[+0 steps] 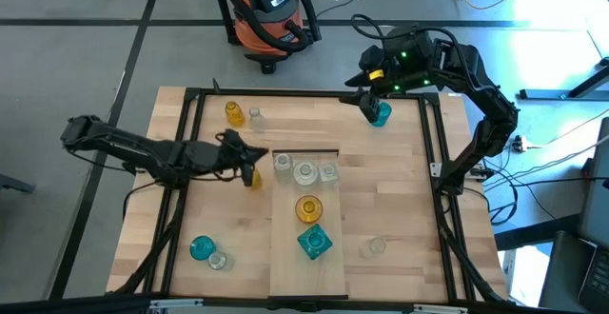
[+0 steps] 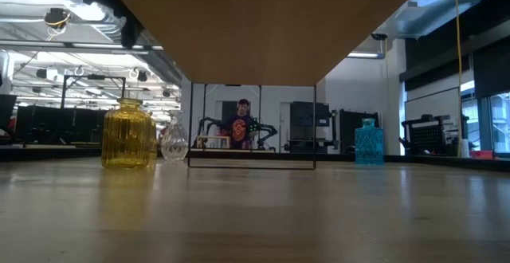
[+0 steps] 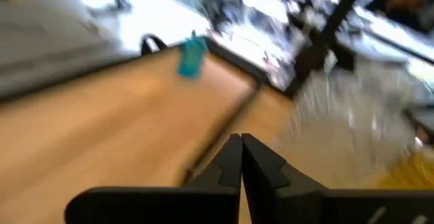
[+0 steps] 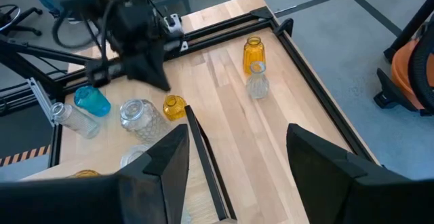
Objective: Sort vases onto shelf
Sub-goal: Put the transparent vase on the shelf aligned with the other transparent vases, then put the yellow vase on the shelf aligned with the other yellow vase
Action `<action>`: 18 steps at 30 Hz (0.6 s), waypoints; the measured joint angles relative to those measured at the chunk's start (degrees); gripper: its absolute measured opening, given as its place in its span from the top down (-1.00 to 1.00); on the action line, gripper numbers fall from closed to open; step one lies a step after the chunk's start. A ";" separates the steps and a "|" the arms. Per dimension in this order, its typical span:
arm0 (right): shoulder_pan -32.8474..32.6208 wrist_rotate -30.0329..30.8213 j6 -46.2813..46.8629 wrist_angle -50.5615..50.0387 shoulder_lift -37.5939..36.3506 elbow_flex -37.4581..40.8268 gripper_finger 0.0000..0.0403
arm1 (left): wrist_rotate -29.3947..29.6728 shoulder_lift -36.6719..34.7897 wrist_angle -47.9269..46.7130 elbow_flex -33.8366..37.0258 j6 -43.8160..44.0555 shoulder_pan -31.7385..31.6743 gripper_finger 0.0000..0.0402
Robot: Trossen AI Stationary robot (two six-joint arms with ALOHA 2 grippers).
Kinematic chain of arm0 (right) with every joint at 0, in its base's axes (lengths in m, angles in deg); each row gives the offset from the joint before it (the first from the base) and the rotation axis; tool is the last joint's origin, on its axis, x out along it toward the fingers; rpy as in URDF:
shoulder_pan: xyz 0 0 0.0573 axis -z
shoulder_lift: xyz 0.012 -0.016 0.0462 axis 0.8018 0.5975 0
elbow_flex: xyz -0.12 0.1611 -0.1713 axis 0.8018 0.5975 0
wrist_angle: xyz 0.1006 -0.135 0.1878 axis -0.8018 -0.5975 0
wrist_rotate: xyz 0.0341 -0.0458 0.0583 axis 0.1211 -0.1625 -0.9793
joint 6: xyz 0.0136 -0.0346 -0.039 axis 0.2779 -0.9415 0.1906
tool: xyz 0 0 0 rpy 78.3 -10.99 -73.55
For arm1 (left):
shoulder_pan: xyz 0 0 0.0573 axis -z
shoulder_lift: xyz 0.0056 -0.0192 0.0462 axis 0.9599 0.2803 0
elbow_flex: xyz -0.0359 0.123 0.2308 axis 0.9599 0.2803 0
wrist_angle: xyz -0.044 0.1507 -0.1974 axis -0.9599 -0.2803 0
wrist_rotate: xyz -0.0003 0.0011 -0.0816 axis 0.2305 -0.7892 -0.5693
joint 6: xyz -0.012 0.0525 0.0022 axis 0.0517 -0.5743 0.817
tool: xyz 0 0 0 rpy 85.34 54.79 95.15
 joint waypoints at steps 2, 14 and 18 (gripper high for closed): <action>0.00 0.00 0.00 0.00 0.00 0.00 -0.02 | 2.91 -2.51 -1.14 0.00 -2.31 -0.42 1.00; 0.00 -0.05 -1.39 0.85 0.00 0.00 -0.02 | -25.34 -6.12 -14.00 -0.08 -12.64 -30.14 0.91; 0.00 -1.51 -1.38 0.80 0.00 0.00 -0.02 | -29.79 -4.67 -15.81 -1.80 -21.99 -40.13 0.67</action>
